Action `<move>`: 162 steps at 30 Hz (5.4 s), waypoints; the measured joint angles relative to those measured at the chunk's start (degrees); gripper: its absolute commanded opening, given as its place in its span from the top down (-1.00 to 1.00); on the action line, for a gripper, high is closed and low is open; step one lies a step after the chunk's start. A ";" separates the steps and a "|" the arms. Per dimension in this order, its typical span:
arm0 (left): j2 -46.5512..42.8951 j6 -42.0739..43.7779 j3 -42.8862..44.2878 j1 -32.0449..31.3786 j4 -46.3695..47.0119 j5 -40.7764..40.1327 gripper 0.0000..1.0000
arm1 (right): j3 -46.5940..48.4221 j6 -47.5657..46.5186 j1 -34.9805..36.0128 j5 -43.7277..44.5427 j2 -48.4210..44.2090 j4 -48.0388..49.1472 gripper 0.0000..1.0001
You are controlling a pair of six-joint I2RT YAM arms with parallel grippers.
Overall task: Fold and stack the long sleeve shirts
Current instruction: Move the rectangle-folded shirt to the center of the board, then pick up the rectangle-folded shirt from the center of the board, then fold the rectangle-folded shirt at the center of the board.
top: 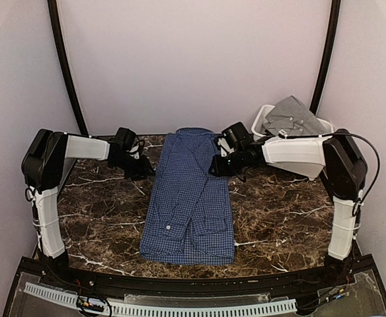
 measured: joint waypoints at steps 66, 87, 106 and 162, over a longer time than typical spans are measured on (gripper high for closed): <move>-36.17 -10.99 -42.56 -19.12 -3.56 9.40 0.18 | -53.92 21.07 5.44 -17.51 -33.97 15.56 0.17; -28.22 -8.98 -42.80 -15.28 4.94 19.04 0.53 | -56.57 26.88 4.02 -21.20 -27.30 32.09 0.35; -28.20 -16.15 -46.73 -15.91 12.22 24.15 0.81 | -56.57 29.55 4.04 -22.60 -25.79 35.60 0.64; -8.85 -48.06 -32.20 -4.02 51.93 18.64 1.00 | -32.79 36.54 -8.35 -21.77 -5.14 45.77 1.00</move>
